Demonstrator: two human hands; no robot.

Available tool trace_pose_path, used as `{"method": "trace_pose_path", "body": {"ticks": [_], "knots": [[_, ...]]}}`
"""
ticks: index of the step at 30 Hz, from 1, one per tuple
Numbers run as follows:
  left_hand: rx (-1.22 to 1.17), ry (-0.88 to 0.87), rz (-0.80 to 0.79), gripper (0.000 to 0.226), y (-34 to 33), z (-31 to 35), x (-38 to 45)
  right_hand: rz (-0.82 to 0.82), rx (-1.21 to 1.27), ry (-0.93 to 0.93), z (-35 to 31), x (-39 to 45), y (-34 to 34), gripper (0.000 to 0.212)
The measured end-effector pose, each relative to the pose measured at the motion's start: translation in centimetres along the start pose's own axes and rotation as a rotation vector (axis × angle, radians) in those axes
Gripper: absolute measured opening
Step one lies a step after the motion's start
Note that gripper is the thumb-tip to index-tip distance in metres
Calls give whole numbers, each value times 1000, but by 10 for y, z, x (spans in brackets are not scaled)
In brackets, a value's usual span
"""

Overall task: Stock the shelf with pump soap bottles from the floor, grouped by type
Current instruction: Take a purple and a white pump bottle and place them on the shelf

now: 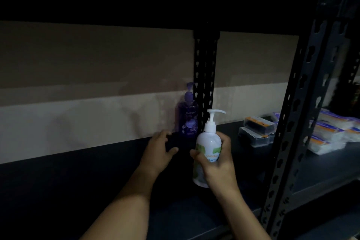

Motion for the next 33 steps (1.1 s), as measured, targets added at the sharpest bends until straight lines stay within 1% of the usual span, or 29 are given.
{"method": "trace_pose_path", "body": {"ticks": [2, 3, 5, 6, 8, 10, 13, 15, 18, 20, 26, 30, 33], "knots": [[41, -83, -160, 43, 12, -2, -30, -77, -21, -39, 0, -3, -7, 52], [68, -118, -256, 42, 17, -3, -46, -126, -37, -47, -1, -5, -12, 51], [90, -160, -420, 48, 30, -8, -79, -224, -75, -44, -3, -10, -22, 50], [91, -155, -477, 50, 39, -13, -94, -267, -105, -39, -5, -13, -27, 52], [98, -137, -525, 51, 59, -26, -117, -339, -176, -39, -5, -22, -37, 59], [127, -104, -543, 50, 74, -37, -133, -395, -209, -47, -4, -31, -48, 67], [152, -79, -545, 50, 86, -45, -146, -455, -205, -35, -4, -44, -70, 67], [152, -79, -530, 51, 88, -43, -148, -457, -218, -6, -3, -47, -83, 70], [141, -74, -494, 51, 90, -39, -146, -366, -349, 27, 6, -32, -95, 79], [128, -69, -480, 51, 90, -39, -144, -308, -419, 17, 14, -17, -104, 78], [68, -89, -433, 53, 89, -40, -137, -185, -419, 43, 39, 20, -131, 67], [54, -98, -424, 53, 88, -42, -132, -103, -462, 101, 48, 40, -148, 72], [33, -98, -423, 53, 87, -45, -130, -91, -472, 111, 53, 52, -161, 72]]}}
Point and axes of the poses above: each hand's wrist, its own x-axis towards the middle knuckle, its own y-axis out of the back of the hand, z = x × y, the point moved 9 cm from there along x, towards the middle knuckle, and after that the axes turned 2 degrees about -x, right-handed, at the moved point
